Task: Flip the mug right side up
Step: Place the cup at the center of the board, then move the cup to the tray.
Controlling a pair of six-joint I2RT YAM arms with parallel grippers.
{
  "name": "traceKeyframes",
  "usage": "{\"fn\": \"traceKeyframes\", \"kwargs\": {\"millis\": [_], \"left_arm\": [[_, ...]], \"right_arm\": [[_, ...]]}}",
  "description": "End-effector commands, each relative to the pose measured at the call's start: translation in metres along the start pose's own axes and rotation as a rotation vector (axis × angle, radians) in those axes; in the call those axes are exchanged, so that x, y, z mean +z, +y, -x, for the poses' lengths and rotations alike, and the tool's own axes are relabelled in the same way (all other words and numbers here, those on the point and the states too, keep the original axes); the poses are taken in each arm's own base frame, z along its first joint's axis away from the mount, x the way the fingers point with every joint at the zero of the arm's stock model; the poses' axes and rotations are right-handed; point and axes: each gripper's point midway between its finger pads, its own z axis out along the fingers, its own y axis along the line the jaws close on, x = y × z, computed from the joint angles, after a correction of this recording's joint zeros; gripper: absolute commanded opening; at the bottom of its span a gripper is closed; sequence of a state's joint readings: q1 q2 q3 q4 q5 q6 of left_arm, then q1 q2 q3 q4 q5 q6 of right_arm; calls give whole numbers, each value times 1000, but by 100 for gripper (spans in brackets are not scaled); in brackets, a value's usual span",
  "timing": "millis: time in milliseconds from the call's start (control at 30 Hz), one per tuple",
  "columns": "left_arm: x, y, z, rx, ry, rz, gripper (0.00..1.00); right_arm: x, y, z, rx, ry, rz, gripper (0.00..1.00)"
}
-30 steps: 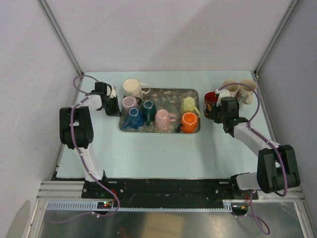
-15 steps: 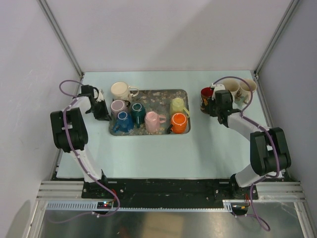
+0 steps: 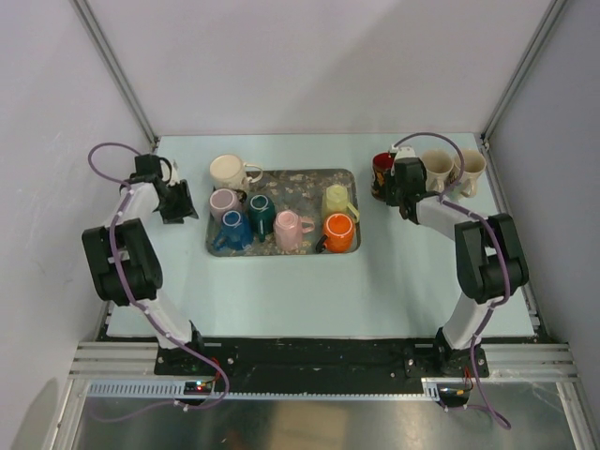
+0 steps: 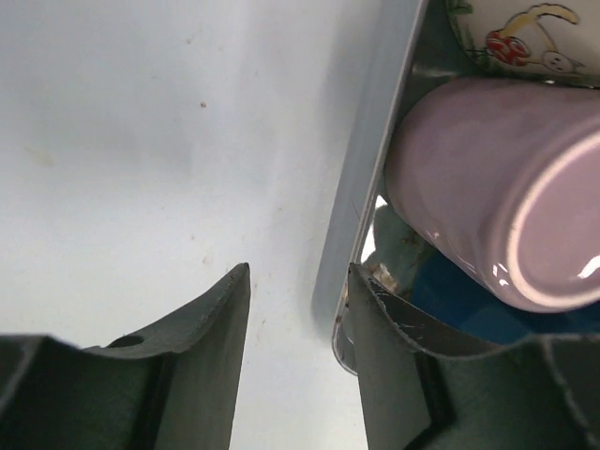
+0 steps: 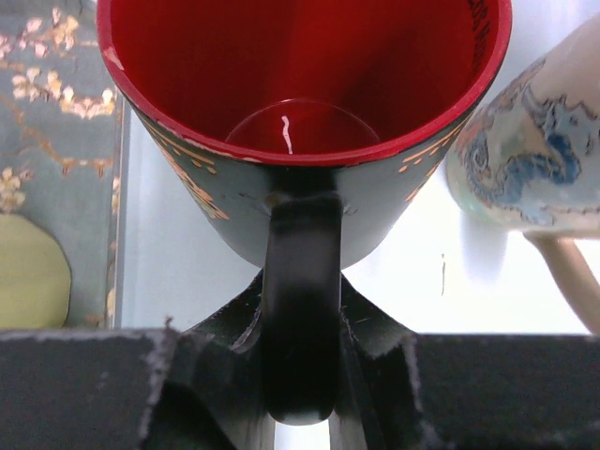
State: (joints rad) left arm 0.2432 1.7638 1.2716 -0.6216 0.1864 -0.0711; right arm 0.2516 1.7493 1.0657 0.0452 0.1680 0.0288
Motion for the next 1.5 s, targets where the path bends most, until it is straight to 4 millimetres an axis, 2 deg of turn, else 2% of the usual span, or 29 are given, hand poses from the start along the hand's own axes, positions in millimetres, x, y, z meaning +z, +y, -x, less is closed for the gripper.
{"fn": "traceKeyframes", "kwargs": {"millis": [0,167,333,467,667,900,1000,1133,1233,1267,1367,1467], "left_arm": [[-31,-11,9,15,-67,-27,51],[-43,-17,7,1,-85,-50,51],[-54,-24,8,-9,-108,-76,51],[-56,-25,5,-14,-108,-85,51],[-58,-28,3,-19,-110,-96,51],[-64,-30,3,-23,-125,-104,51],[-71,-33,5,-12,-141,-111,54],[-84,-36,11,-7,-180,-114,67],[-101,-41,21,-4,-233,-128,91],[-107,-44,25,4,-251,-140,96],[-124,-54,40,42,-304,-175,99],[-132,-62,57,86,-338,-204,99]], "right_arm": [[8,-8,76,71,-210,-34,0],[16,-10,78,93,-189,-47,3],[13,-13,68,125,-138,-58,22],[11,-12,62,141,-115,-43,33],[8,-8,56,161,-89,-35,39],[6,-10,57,168,-96,-38,39],[-8,-12,65,175,-103,-25,44],[-44,-5,76,181,-109,55,53],[-72,2,80,164,-125,109,63],[-81,4,82,151,-138,125,65],[-103,18,81,85,-162,195,74],[-122,37,79,-7,-194,293,84]]}}
